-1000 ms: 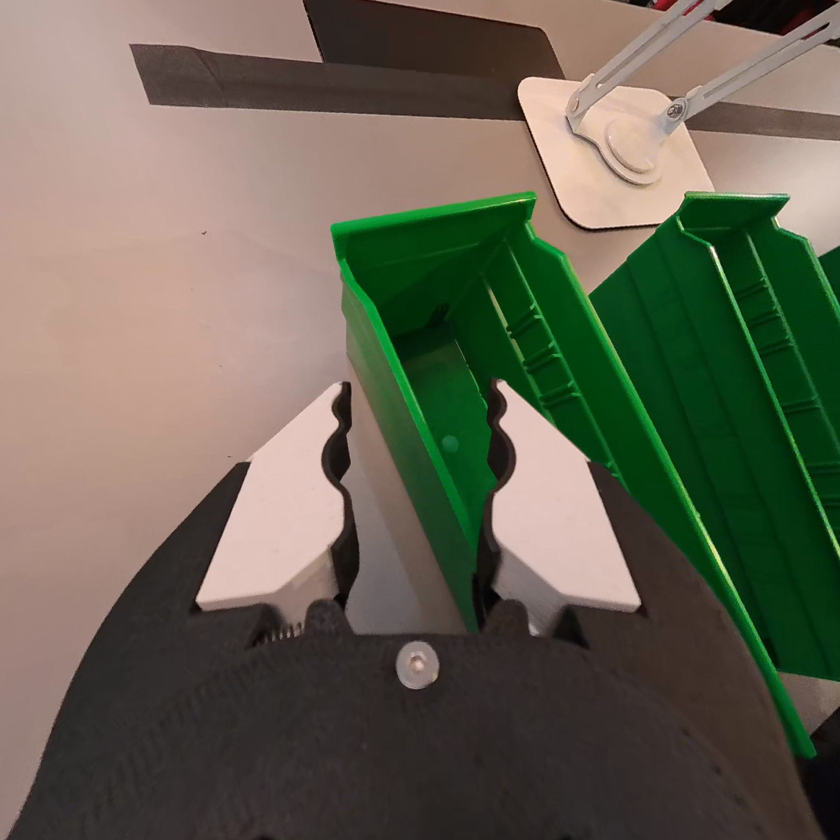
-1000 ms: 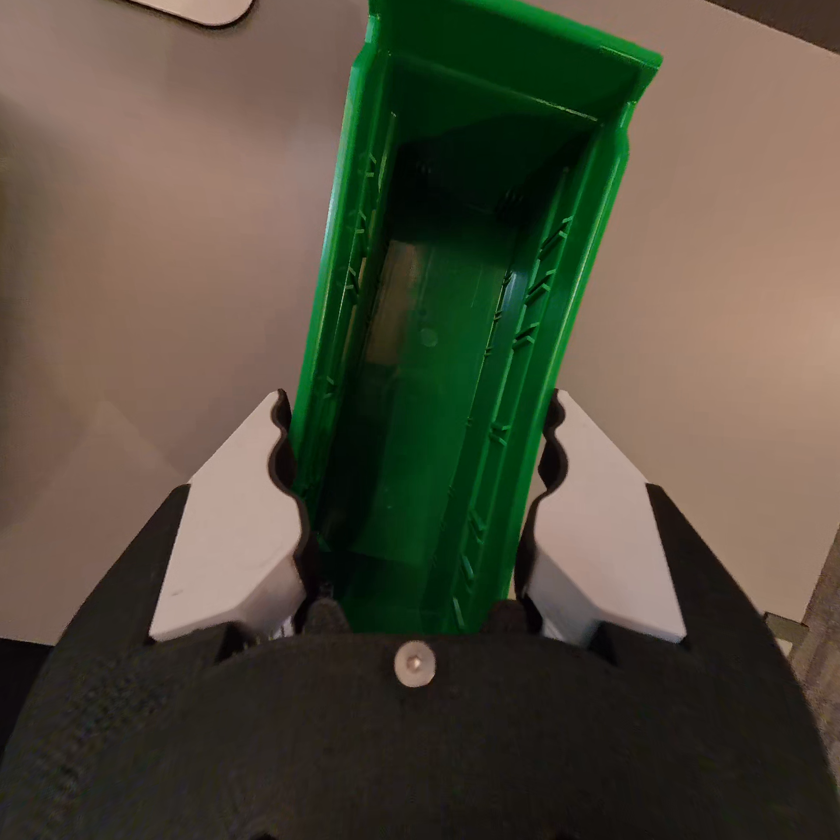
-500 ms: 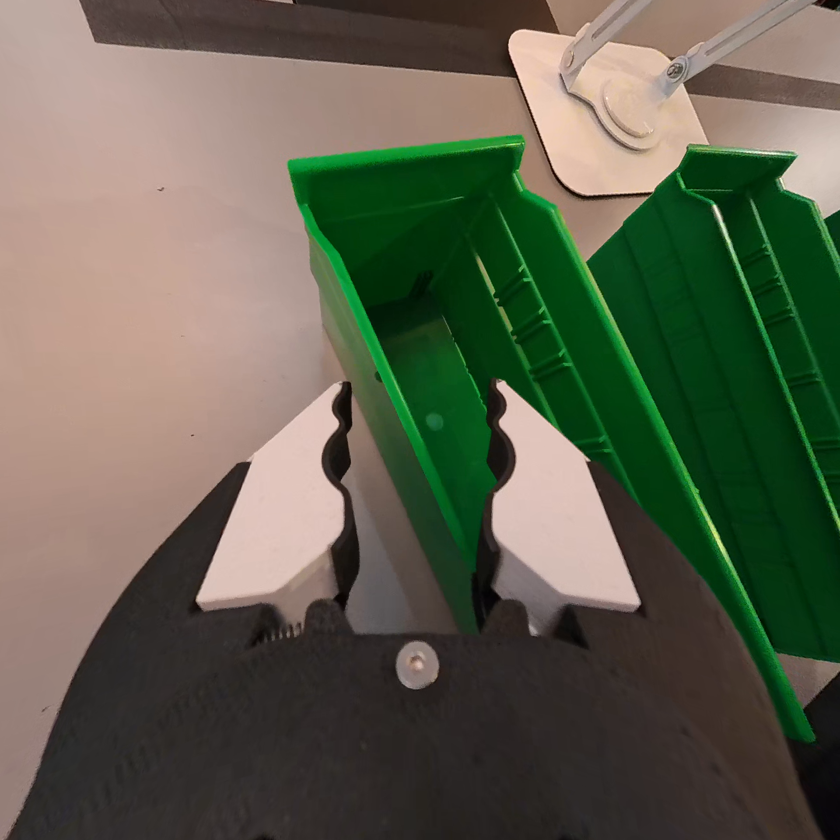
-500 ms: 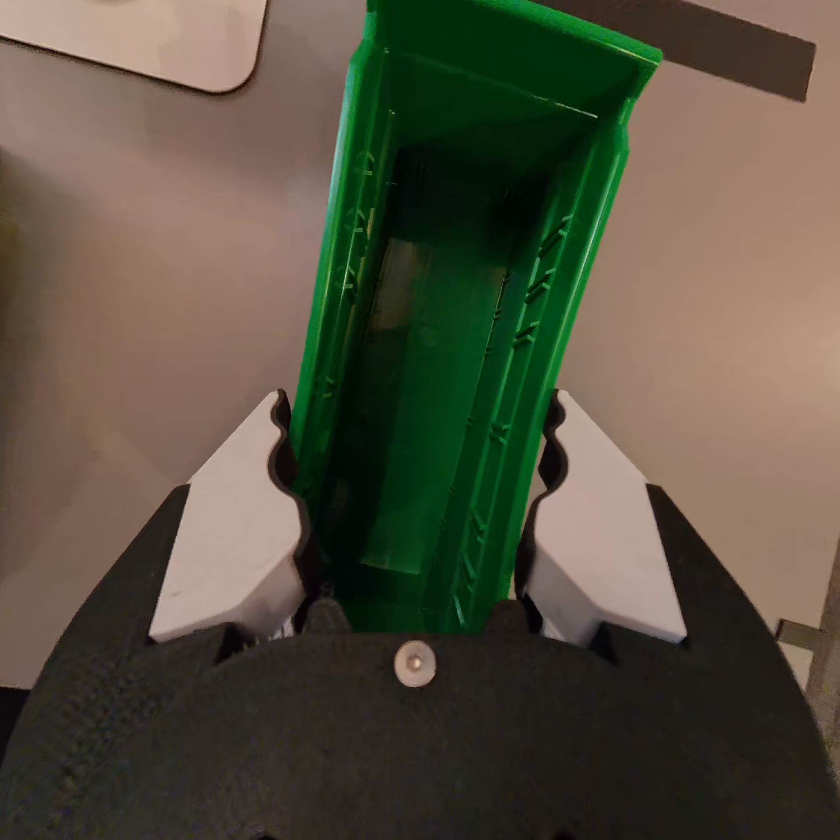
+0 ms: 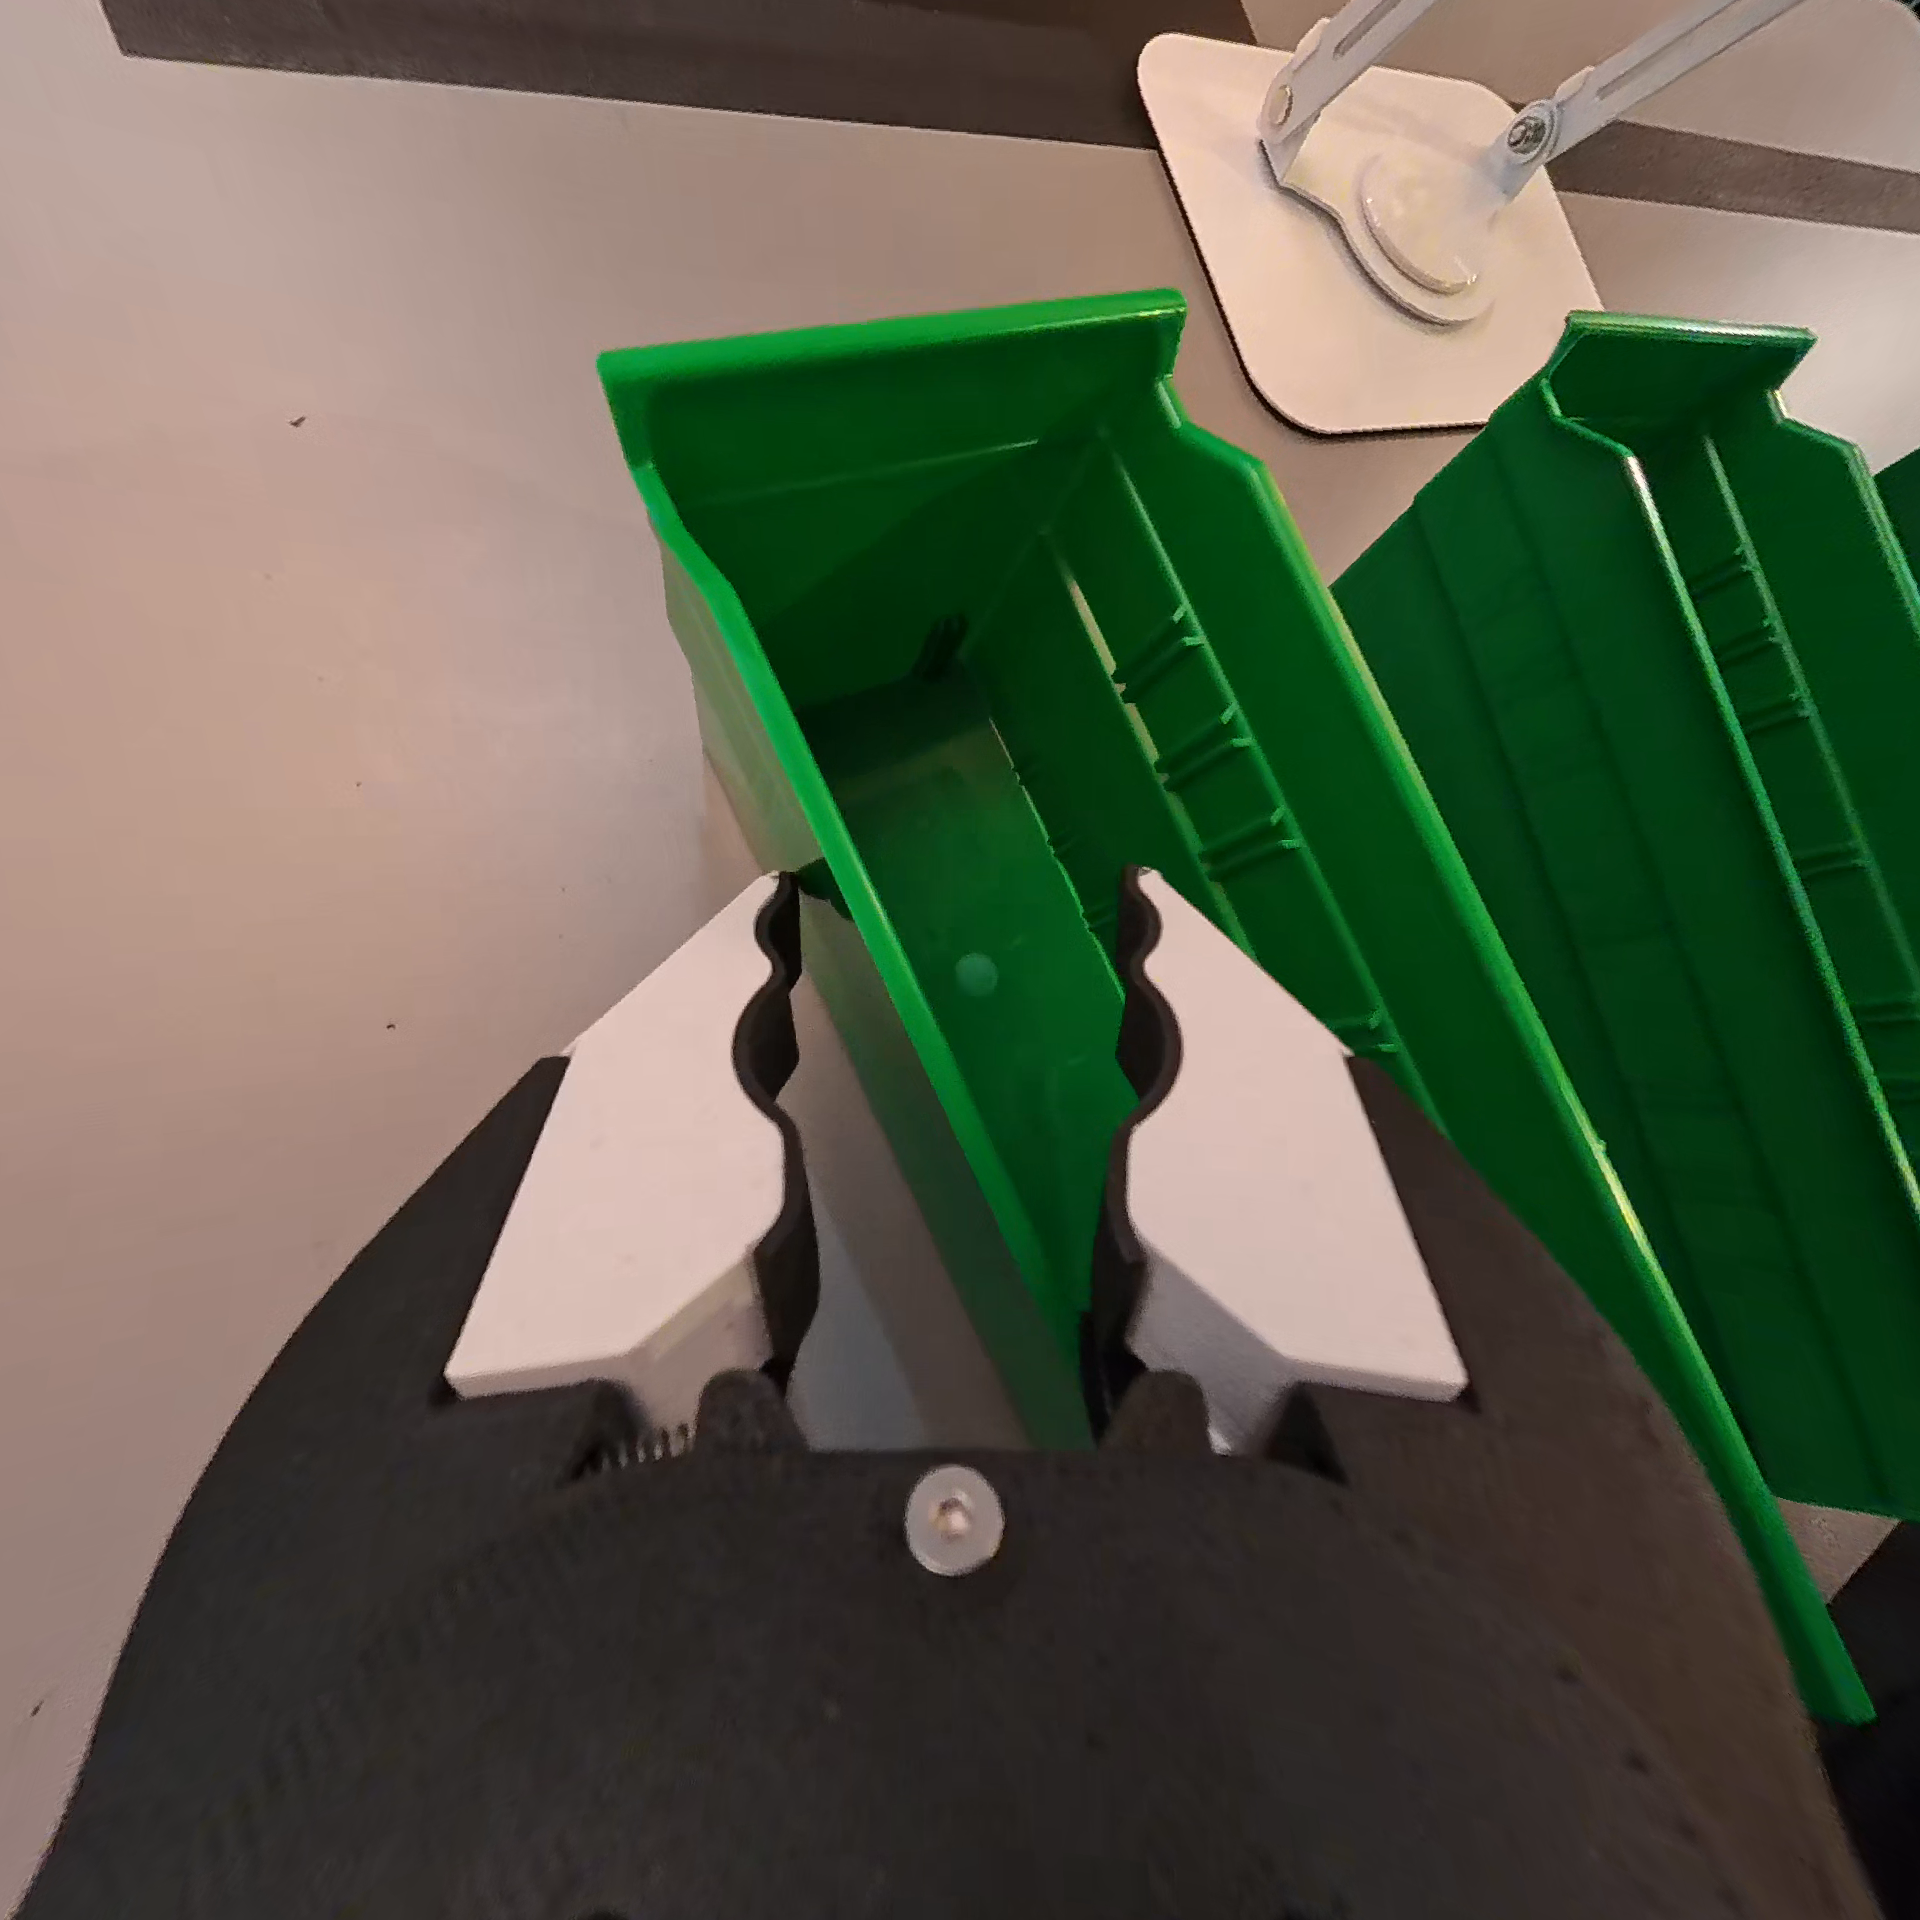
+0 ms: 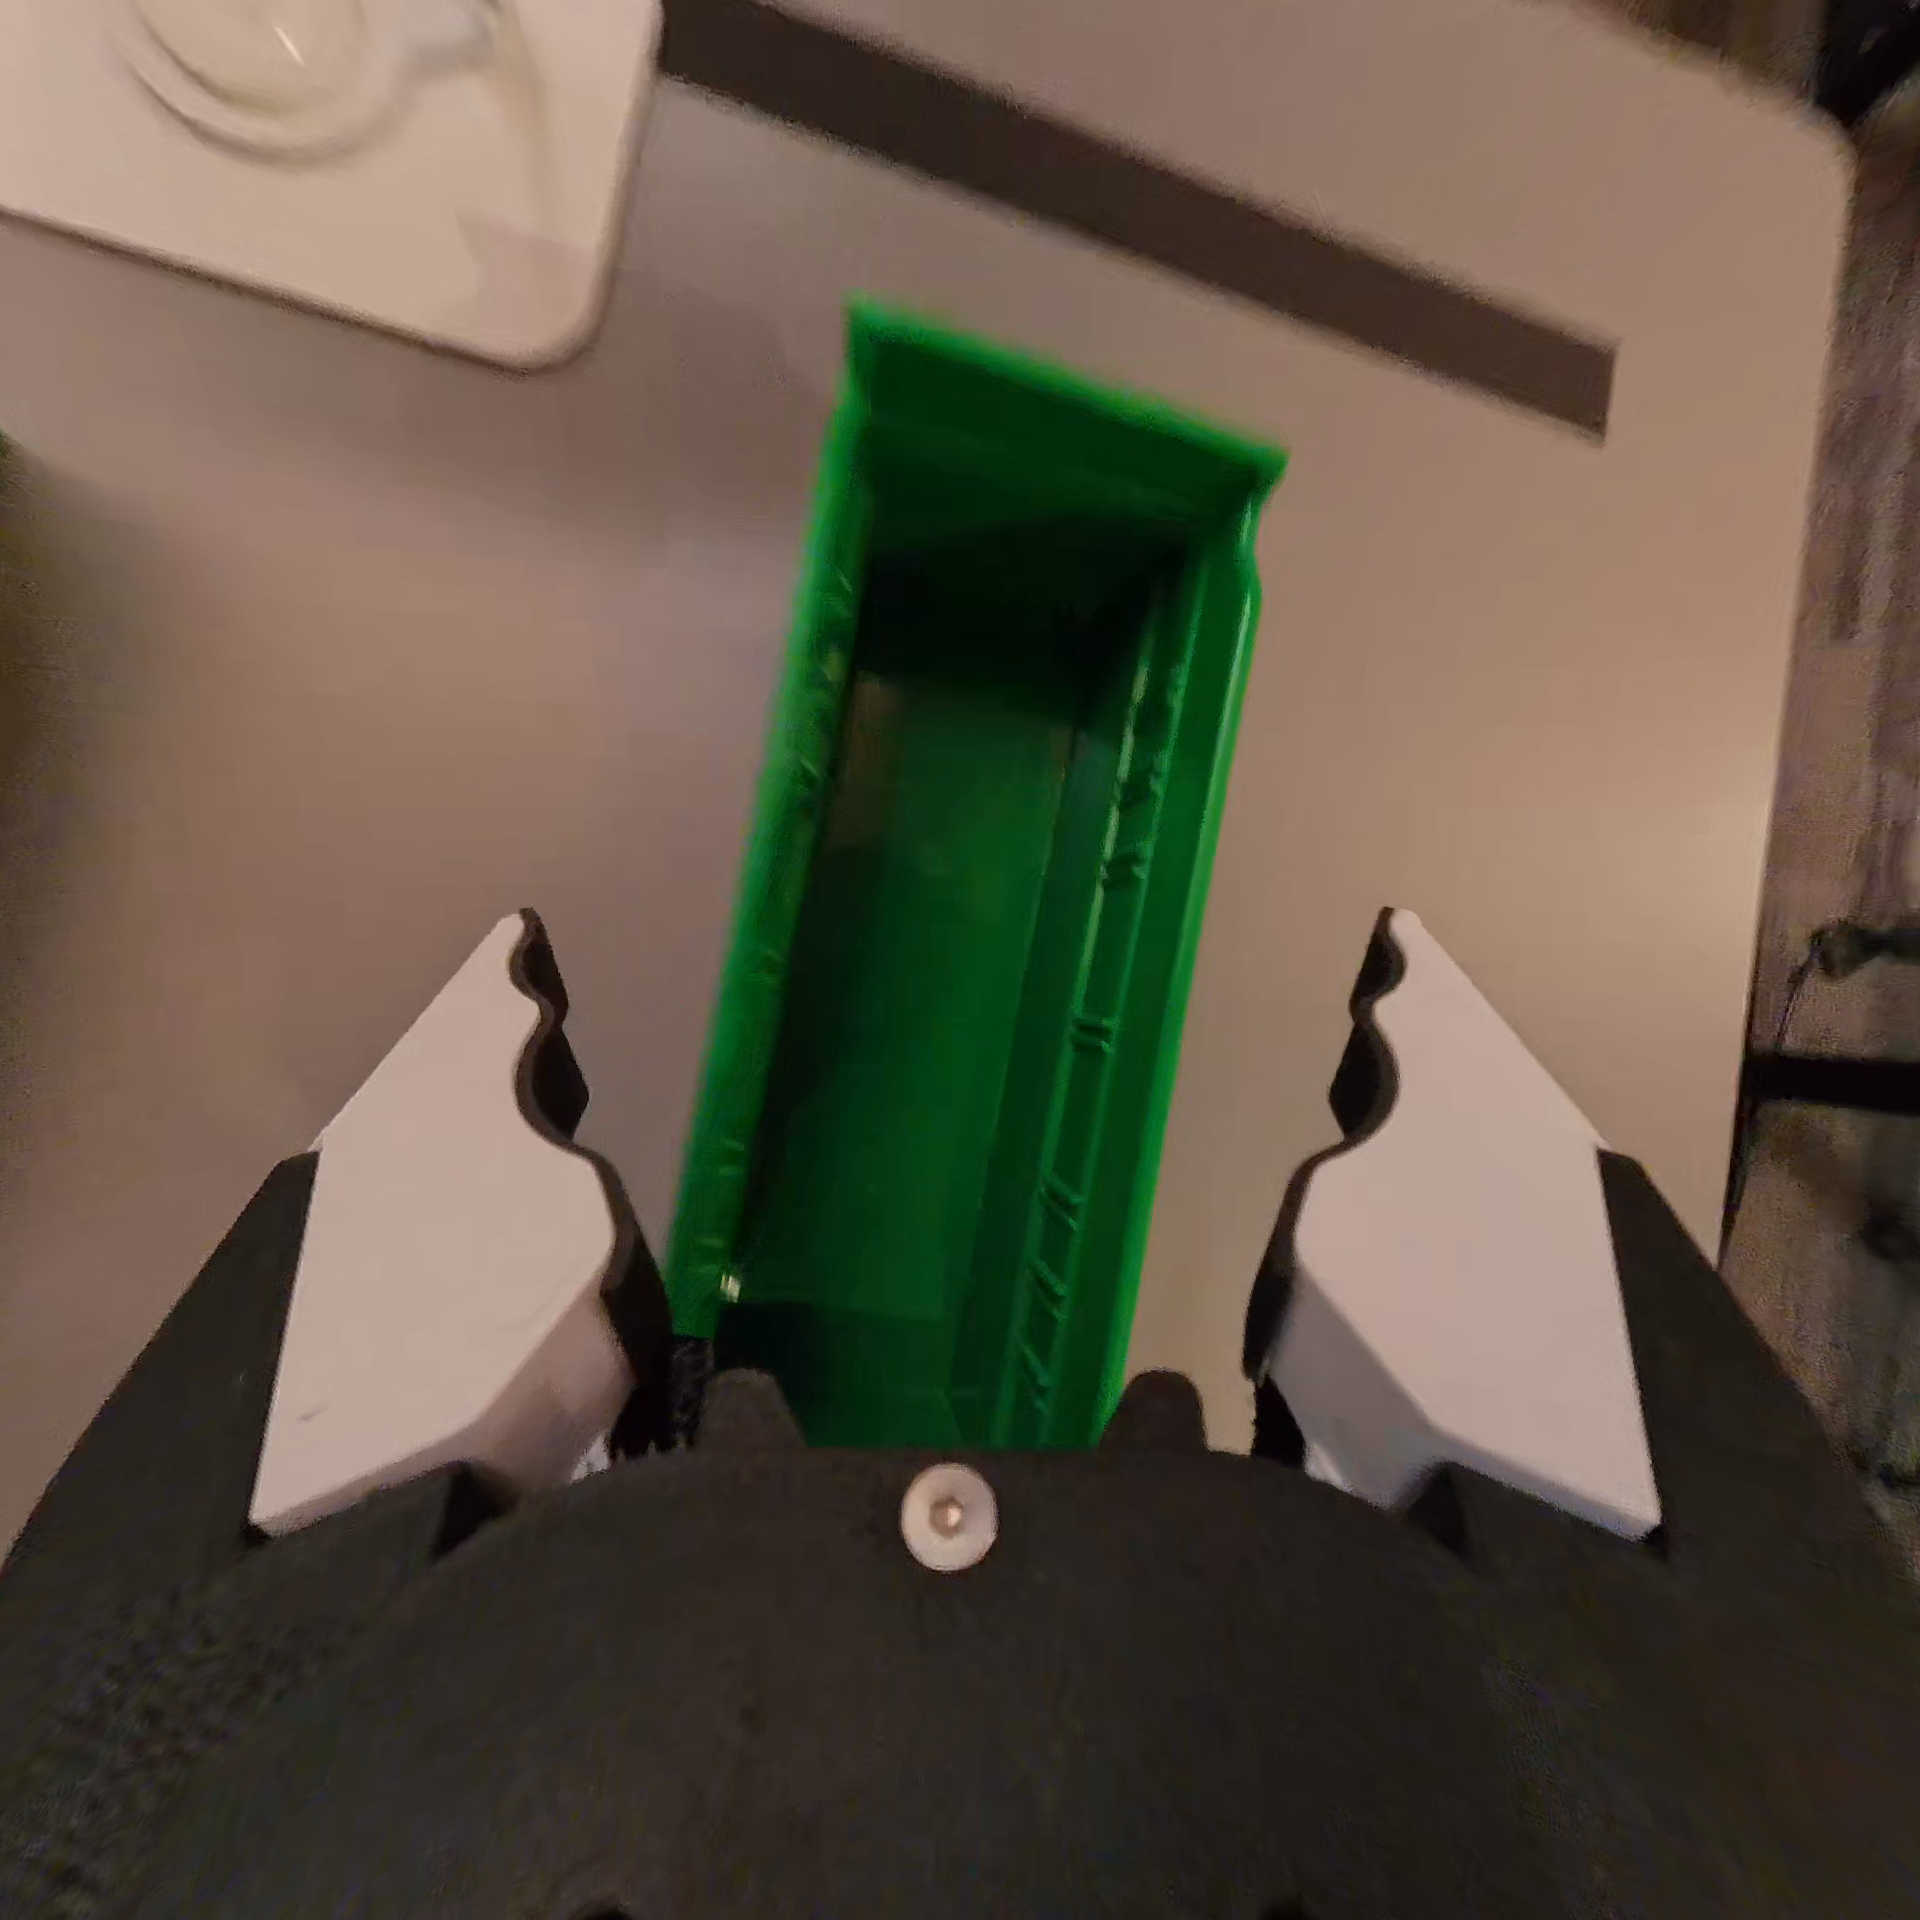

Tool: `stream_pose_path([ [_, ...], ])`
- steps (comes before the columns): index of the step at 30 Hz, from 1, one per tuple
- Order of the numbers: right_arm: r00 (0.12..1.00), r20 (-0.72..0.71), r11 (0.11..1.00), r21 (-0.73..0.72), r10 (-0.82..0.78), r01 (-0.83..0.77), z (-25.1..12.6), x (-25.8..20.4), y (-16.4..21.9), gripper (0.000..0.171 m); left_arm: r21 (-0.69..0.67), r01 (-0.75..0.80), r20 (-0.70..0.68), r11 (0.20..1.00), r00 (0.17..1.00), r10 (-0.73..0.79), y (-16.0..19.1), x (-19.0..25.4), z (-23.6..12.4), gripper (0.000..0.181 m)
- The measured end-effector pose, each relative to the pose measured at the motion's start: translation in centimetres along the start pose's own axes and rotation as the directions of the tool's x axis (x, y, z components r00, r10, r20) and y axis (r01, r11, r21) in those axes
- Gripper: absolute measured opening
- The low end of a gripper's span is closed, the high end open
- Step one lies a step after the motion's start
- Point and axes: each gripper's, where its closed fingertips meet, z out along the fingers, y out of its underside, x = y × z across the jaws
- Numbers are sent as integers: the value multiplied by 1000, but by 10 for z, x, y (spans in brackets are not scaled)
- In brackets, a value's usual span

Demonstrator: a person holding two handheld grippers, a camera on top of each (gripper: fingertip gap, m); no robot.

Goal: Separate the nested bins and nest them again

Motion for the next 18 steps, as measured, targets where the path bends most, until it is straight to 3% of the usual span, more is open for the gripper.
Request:
stream_pose_path([
  [4,962,274,998,52,22,-37,-33,-114,-49,141,2,8,-11,1000,1000,-8,-1,1,1,60],
  [9,862,499,995,25,-92,91,-16,-293,-58,147,4,21,-27,1000,999,-21,-2,2,5,60],
  [12,855,486,977,-17,-178,212,21,-339,-43,154,3,13,-35,1000,999,-13,-3,4,6,60],
  [18,864,443,949,-82,-239,304,54,-360,-33,156,14,18,-48,1000,999,-18,-1,5,6,59],
])
